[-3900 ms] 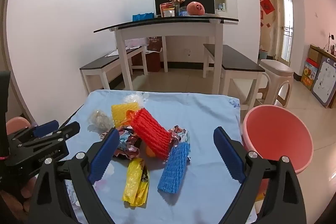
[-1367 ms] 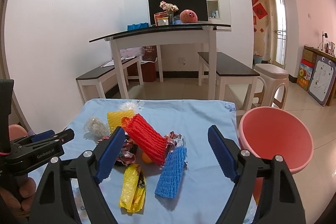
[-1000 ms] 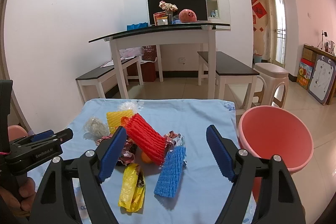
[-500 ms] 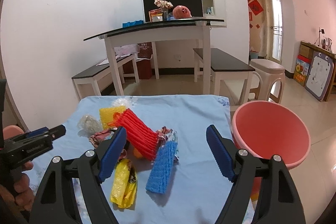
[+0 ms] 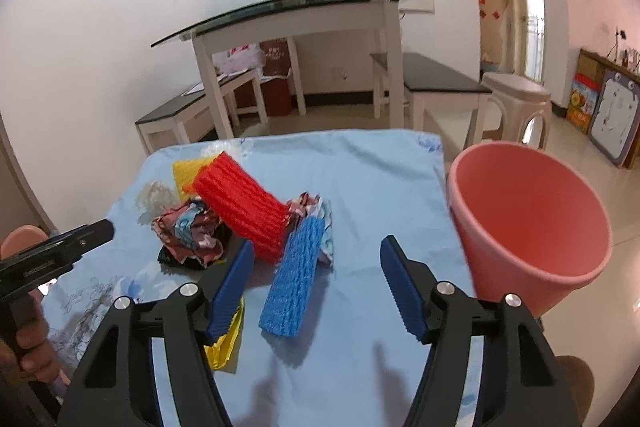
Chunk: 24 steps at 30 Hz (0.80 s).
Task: Collect trash
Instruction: 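Grasp the bubble wrap with the left tool while the right tool grasps the red foam net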
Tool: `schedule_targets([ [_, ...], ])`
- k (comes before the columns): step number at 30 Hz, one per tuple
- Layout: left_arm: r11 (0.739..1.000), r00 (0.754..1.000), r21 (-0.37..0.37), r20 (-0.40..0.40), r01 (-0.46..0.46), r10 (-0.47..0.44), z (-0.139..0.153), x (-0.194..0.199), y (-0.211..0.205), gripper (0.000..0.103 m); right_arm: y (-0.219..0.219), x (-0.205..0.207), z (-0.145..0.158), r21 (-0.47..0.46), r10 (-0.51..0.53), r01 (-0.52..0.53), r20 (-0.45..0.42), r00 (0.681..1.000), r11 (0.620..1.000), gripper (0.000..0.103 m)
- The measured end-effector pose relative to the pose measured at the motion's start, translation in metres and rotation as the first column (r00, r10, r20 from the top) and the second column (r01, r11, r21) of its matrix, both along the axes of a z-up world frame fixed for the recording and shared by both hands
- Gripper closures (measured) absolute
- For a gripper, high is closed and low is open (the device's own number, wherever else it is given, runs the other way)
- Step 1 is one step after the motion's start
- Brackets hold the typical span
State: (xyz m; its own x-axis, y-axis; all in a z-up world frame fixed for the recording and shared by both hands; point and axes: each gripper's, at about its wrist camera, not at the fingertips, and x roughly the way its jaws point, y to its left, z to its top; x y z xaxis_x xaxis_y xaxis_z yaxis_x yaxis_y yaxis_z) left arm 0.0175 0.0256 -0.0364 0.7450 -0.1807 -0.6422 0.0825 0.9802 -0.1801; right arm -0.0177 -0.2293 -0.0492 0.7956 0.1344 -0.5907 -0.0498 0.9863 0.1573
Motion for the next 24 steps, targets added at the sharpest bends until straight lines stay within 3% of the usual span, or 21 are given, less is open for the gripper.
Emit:
schedule_targets([
  [4, 0.999, 1.0, 0.038, 0.019, -0.023, 0.022, 0.002, 0.014, 0.007, 0.043, 0.0, 0.006, -0.002, 0.003, 0.012, -0.012, -0.008, 1.0, 1.0, 0.04],
  [9, 0.993, 0.994, 0.053, -0.015, -0.108, 0.109, -0.003, 0.049, 0.026, 0.043, 0.004, 0.014, 0.001, 0.018, 0.052, -0.053, 0.008, 0.999, 0.998, 0.04],
  [17, 0.983, 0.979, 0.005, -0.092, -0.181, 0.181, -0.019, 0.11, 0.05, 0.043, 0.022, 0.032, 0.006, 0.009, 0.153, -0.153, 0.019, 0.988, 0.988, 0.04],
  [22, 0.988, 0.977, -0.033, -0.161, -0.149, 0.142, -0.037, 0.133, 0.051, 0.043, 0.041, 0.047, 0.013, -0.015, 0.217, -0.217, 0.034, 0.976, 0.976, 0.04],
  [23, 0.989, 0.979, -0.052, -0.163, -0.135, 0.125, -0.039, 0.133, 0.051, 0.045, 0.045, 0.05, 0.013, -0.02, 0.23, -0.23, 0.032, 0.973, 0.973, 0.04],
  [24, 0.991, 0.981, -0.059, -0.158, -0.124, 0.113, -0.039, 0.133, 0.051, 0.058, 0.05, 0.053, 0.013, -0.025, 0.241, -0.241, 0.029, 0.97, 0.97, 0.04],
])
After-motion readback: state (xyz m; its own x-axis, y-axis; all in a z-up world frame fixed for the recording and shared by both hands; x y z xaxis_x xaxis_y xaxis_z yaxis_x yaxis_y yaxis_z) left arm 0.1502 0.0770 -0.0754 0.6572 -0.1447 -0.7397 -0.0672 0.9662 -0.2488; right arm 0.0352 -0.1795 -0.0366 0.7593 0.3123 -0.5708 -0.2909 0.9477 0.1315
